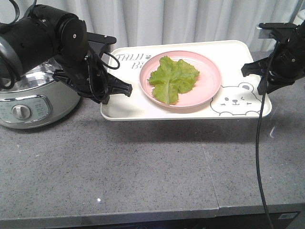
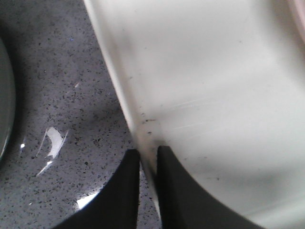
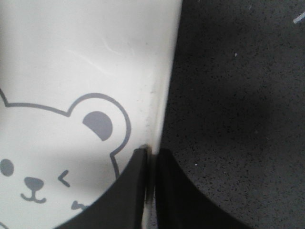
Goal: Transfer vegetables to tray and serve
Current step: 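Hold the tray raised with both grippers while the base turns away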
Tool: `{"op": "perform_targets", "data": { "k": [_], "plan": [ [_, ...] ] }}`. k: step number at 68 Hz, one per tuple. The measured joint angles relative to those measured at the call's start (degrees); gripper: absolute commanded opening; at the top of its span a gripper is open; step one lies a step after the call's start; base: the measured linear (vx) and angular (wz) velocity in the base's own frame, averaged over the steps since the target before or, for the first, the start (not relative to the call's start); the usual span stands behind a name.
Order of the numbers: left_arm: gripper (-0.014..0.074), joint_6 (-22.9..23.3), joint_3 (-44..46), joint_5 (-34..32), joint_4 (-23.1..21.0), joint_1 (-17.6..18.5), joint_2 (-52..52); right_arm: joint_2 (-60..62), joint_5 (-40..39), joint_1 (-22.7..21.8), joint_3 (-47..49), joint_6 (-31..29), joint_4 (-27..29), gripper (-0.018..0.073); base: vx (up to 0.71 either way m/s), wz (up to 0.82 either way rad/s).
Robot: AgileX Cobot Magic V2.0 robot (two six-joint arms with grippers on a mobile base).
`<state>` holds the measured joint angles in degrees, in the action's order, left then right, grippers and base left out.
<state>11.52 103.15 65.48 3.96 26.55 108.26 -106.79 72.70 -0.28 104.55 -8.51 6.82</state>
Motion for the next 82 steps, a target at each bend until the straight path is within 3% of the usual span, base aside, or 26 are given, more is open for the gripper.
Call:
{"op": "perform_targets", "data": {
  "k": [82],
  "plan": [
    [-0.0006, 0.00, 0.00, 0.00, 0.00, 0.00, 0.00, 0.00, 0.00, 0.00, 0.00, 0.00, 0.00, -0.0010, -0.01, -0.17]
  ]
}}
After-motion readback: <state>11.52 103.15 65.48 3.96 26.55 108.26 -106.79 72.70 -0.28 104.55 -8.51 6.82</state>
